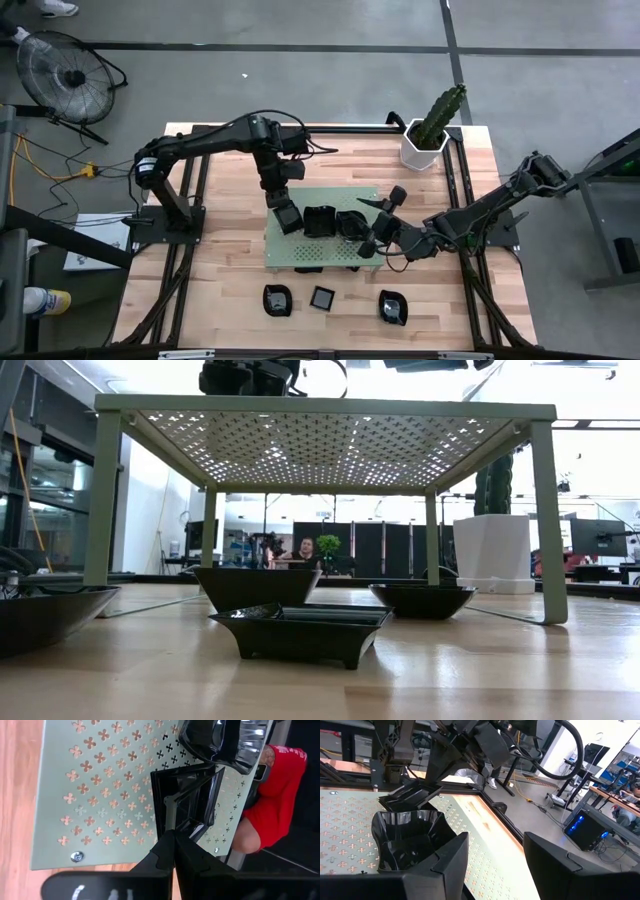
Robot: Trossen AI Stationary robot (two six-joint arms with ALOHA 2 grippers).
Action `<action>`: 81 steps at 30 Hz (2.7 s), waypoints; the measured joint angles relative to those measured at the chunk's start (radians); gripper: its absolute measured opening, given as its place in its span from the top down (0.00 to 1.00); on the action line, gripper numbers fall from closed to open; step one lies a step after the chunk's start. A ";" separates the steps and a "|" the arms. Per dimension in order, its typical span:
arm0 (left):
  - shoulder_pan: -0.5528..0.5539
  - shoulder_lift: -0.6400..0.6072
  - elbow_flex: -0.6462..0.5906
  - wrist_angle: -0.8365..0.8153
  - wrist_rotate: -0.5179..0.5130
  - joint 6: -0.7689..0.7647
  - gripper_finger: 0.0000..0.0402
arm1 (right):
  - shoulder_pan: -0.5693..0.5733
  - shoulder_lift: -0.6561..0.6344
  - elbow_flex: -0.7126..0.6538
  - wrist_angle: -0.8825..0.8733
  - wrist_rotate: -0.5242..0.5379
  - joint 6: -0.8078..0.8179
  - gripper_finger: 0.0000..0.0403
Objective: Pick & Place Mini shaped plates
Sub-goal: Stack the black square shaped plate on top of the black square shaped plate on the shelf
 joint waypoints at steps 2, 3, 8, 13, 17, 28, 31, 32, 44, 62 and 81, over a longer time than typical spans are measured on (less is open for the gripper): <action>0.000 0.000 0.000 0.000 -0.004 0.000 1.00 | 0.000 0.000 0.000 0.000 0.000 0.000 0.54; 0.000 0.000 0.000 0.000 -0.006 0.000 1.00 | 0.000 0.000 0.000 0.000 0.000 0.000 0.54; -0.009 0.000 -0.001 -0.007 -0.011 -0.003 1.00 | 0.000 0.000 0.000 0.000 0.000 0.000 0.54; -0.013 0.000 -0.001 -0.008 -0.022 -0.008 1.00 | 0.000 0.000 0.000 0.000 0.000 0.001 0.54; -0.013 0.000 -0.001 0.012 -0.022 -0.008 1.00 | 0.000 0.000 0.000 0.000 0.000 0.001 0.54; -0.013 0.001 -0.001 0.029 -0.004 -0.008 1.00 | 0.000 0.000 0.000 -0.004 0.000 0.001 0.54; -0.013 0.001 -0.001 0.029 0.000 -0.008 1.00 | 0.000 0.000 0.000 -0.005 0.000 0.001 0.54; -0.013 0.001 -0.001 0.029 0.000 -0.008 1.00 | 0.000 0.000 0.000 -0.005 0.000 0.001 0.54; -0.033 0.001 -0.014 0.021 0.000 0.001 1.00 | 0.000 0.000 0.000 -0.007 0.000 0.003 0.54; -0.030 0.001 -0.024 0.035 -0.041 0.026 0.92 | 0.000 0.000 0.000 -0.008 -0.002 0.009 0.54; -0.021 0.001 0.047 0.023 -0.155 0.054 0.74 | 0.000 0.000 0.000 -0.034 -0.001 0.027 0.54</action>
